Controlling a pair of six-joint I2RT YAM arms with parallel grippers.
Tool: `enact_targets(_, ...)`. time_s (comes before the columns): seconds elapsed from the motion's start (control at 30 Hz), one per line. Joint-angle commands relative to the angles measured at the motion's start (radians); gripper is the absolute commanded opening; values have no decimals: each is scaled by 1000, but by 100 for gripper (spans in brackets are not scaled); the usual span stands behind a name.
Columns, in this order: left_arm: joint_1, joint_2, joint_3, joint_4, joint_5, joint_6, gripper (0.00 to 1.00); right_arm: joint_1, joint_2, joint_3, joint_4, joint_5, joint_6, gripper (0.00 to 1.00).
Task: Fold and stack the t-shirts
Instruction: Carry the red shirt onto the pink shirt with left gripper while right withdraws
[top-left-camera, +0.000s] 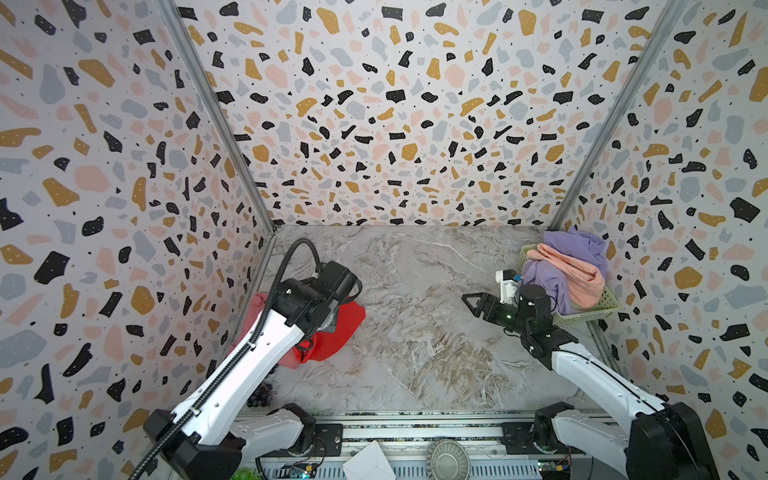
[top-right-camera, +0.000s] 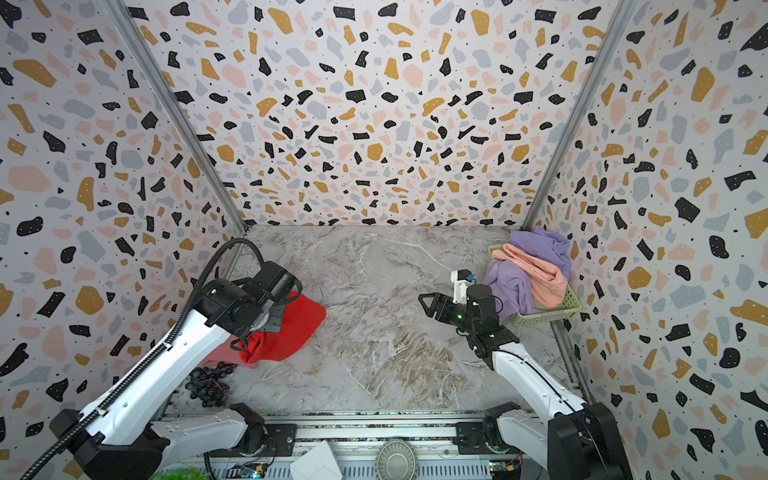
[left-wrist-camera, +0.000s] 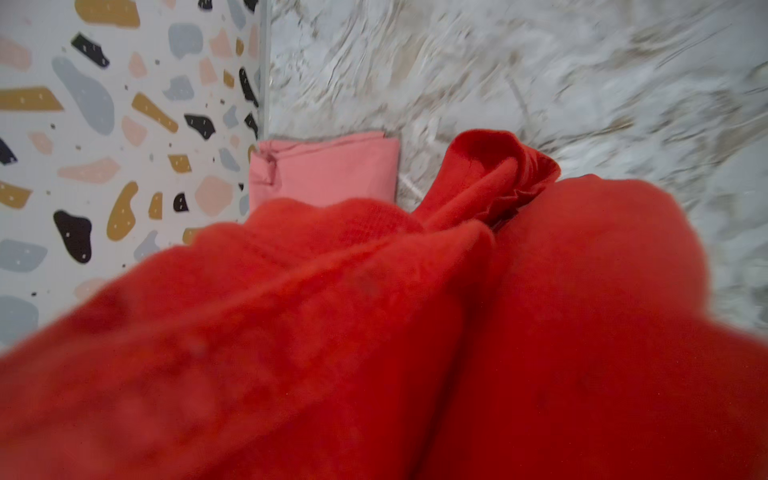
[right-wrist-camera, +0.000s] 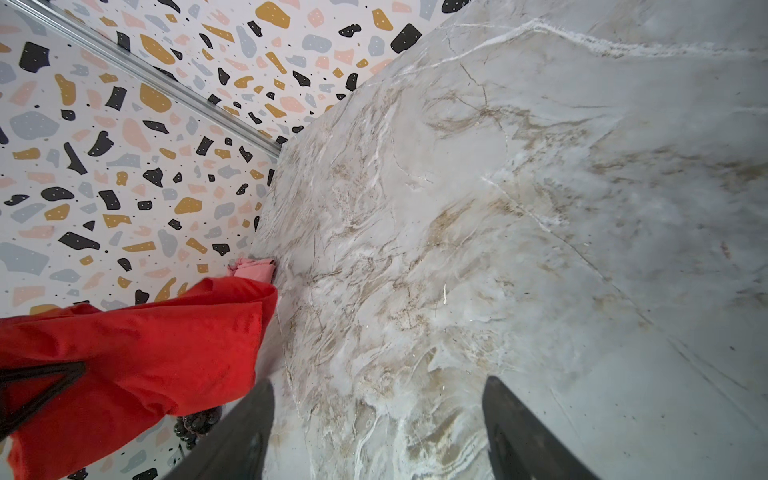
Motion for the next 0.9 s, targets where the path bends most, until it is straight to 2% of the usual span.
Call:
enact_targets(0.0,42,1,-35,2,-107,-45,0,-3,-38,-5,14,9,-6,79)
enact_targets(0.13,63,34,-100,77,-179,4,0,-2,-50,-14,10,13,-8,79)
enact_targets(0.23,97,64,-104,180,-173,18,0,0,-47,-17,9,11,-5,79)
enact_targets(0.3,124,88,-103,211,-234,6,0,4,-46,-11,1,7,-8,79)
enact_targets(0.4,199,147,-111,253,-222,19,0,12,-40,0,-11,8,-14,79)
enact_targets(0.6,276,264,-112,323,-254,93,0,14,-22,18,-32,9,-24,79)
enact_targets(0.87,419,318,-160,411,-265,164,0,12,13,54,-74,18,-42,79)
